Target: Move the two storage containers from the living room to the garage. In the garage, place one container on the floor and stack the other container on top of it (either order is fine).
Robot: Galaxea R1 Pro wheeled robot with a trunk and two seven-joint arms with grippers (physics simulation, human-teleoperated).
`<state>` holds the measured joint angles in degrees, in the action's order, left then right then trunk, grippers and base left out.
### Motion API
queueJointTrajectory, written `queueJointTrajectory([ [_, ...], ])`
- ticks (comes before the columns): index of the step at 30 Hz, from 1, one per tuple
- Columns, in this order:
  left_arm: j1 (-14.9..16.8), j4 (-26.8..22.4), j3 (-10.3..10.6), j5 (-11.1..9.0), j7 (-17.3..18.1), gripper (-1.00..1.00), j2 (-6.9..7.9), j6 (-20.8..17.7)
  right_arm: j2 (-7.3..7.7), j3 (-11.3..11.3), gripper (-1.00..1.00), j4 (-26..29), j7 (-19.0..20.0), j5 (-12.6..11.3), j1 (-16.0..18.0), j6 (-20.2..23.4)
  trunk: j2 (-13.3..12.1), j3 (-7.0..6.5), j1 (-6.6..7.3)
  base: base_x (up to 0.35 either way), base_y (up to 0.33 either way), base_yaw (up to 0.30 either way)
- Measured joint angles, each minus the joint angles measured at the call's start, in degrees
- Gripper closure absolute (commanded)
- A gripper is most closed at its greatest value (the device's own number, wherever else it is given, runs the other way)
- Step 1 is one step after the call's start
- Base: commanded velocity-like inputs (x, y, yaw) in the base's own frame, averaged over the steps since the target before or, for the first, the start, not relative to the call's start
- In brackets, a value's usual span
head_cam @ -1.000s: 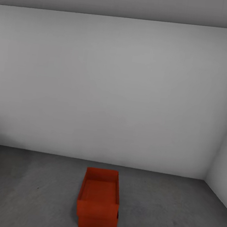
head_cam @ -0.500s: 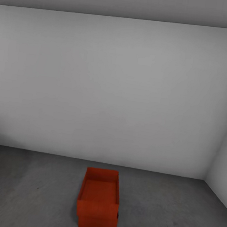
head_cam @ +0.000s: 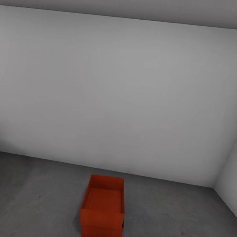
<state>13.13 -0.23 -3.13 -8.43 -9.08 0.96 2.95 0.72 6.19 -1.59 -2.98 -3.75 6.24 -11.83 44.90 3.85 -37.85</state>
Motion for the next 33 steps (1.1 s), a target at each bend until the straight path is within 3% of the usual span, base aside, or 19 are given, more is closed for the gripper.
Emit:
queueJointTrajectory([
  [2, -3.6, 0.1, -0.1, -0.1, 0.0, -1.00, -0.57, 2.0, 0.00, 0.0, -1.00, 0.0, 0.0, 0.0, 0.0, 0.0, 0.0, 0.01, 0.00, 0.000, 0.000, 0.000],
  [8, -6.3, 0.0, 0.0, 0.0, 0.1, -1.00, -1.38, 4.2, 0.00, 0.0, -1.00, 0.0, 0.0, 0.0, 0.0, 0.0, 0.0, -0.01, 0.00, 0.000, 0.000, 0.000],
  [33, -6.9, -0.6, 0.3, 0.5, -0.1, -1.00, -0.60, 5.2, 0.00, 0.0, -1.00, 0.0, 0.0, 0.0, 0.0, 0.0, 0.0, -0.01, 0.00, 0.000, 0.000, 0.000],
])
